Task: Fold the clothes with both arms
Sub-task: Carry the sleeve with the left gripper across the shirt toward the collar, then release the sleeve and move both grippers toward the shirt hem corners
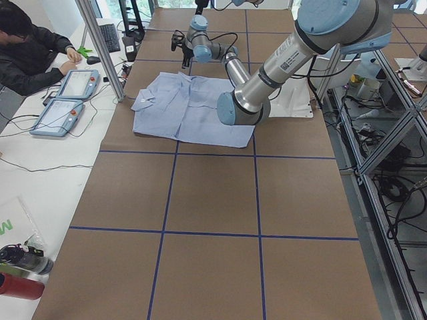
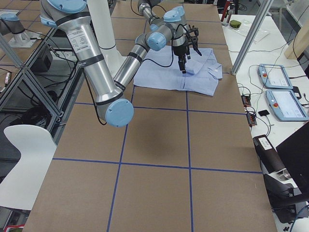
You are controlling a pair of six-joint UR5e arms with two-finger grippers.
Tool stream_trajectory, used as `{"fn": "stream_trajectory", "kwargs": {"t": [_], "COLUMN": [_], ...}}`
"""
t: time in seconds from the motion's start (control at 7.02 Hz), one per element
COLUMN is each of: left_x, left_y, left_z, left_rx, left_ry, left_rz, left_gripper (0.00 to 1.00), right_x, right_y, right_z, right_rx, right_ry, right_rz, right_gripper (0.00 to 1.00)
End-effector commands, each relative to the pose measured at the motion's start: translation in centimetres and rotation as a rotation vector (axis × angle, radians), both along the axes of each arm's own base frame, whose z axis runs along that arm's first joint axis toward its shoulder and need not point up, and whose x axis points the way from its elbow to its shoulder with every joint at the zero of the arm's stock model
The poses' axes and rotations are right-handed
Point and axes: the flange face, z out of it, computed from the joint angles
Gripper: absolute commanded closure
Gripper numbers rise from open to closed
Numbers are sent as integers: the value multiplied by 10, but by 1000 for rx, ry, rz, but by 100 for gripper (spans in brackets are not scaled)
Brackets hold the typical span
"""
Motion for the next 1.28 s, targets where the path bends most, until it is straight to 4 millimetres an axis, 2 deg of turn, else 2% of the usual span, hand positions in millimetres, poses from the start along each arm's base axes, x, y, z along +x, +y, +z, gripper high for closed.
{"fn": "stream_trajectory", "kwargs": {"t": [0.0, 0.14, 0.28, 0.43, 0.57, 0.71, 0.85, 1.0, 1.14], "left_x": [-17, -57, -96, -130, -134, -163, -201, -217, -222], "left_y": [21, 43, 56, 78, 99, 122, 148, 166, 197], "left_z": [22, 57, 70, 87, 97, 124, 172, 227, 273], "left_rx": [138, 246, 293, 305, 298, 275, 272, 211, 193], "left_ry": [-66, -152, -209, -194, -178, -170, -180, -175, -105], "left_rz": [60, 126, 152, 149, 163, 155, 159, 136, 100], "left_gripper": [0, 0, 0, 0, 0, 0, 0, 0, 0], "right_x": [-21, -40, -68, -95, -117, -143, -151, -160, -169], "right_y": [13, 27, 55, 90, 126, 163, 198, 225, 240], "right_z": [-6, -11, -21, -32, -38, -36, -34, -11, -4], "right_rx": [-13, -69, -65, -74, -91, -100, -90, -105, -86], "right_ry": [-19, -55, -69, -101, -129, -139, -145, -115, -98], "right_rz": [-19, 23, 68, 117, 111, 140, 110, 124, 133], "right_gripper": [0, 0, 0, 0, 0, 0, 0, 0, 0]}}
